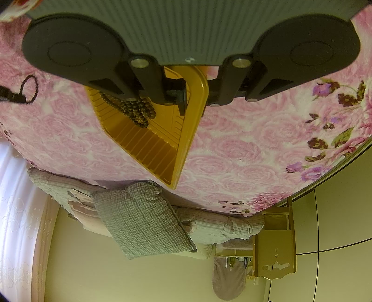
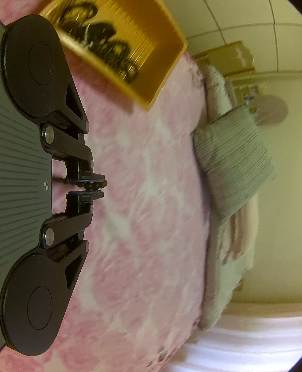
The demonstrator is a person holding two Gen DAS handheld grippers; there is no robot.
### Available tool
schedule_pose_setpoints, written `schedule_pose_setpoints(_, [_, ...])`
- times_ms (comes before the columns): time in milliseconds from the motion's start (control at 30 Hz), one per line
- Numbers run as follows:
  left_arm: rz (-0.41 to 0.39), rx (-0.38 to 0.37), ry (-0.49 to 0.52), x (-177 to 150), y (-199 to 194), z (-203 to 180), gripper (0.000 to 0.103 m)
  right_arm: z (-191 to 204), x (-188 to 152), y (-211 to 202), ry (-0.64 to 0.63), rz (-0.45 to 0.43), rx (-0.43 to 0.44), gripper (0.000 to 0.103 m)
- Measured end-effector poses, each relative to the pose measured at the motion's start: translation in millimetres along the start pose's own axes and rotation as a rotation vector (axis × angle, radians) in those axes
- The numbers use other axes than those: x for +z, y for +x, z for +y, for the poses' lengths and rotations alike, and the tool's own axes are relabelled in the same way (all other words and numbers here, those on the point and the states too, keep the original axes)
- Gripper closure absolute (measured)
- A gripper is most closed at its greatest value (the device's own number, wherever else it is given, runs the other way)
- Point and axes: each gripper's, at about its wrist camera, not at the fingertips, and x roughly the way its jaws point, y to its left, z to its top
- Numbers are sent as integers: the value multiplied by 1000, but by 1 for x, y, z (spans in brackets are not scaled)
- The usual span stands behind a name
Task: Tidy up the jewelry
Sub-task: 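Lift the bead bracelet and carry it over the yellow tray, then open the right tool to drop the bead bracelet into the tray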
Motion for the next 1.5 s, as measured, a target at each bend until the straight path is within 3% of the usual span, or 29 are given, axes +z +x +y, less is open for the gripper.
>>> schedule_pose_setpoints(433, [0, -1, 0, 0, 0, 0, 97, 70, 51, -25, -72, -111, 211, 96])
schedule_pose_setpoints(833, [0, -2, -6, 1, -1, -1, 97, 140, 55, -9, -144, -44, 418, 96])
schedule_pose_setpoints(1100, [0, -3, -6, 1, -2, -1, 97, 171, 44, -1, -179, -10, 488, 96])
schedule_pose_setpoints(1433, [0, -3, -7, 1, -2, -1, 97, 178, 41, 9, -151, -1, 537, 96])
schedule_pose_setpoints(1467, [1, -4, -8, 0, -2, -1, 97, 177, 41, 9, -142, -4, 543, 95])
schedule_pose_setpoints(1500, [2, -3, -8, 0, -2, -2, 97, 175, 41, 9, -132, -9, 542, 87])
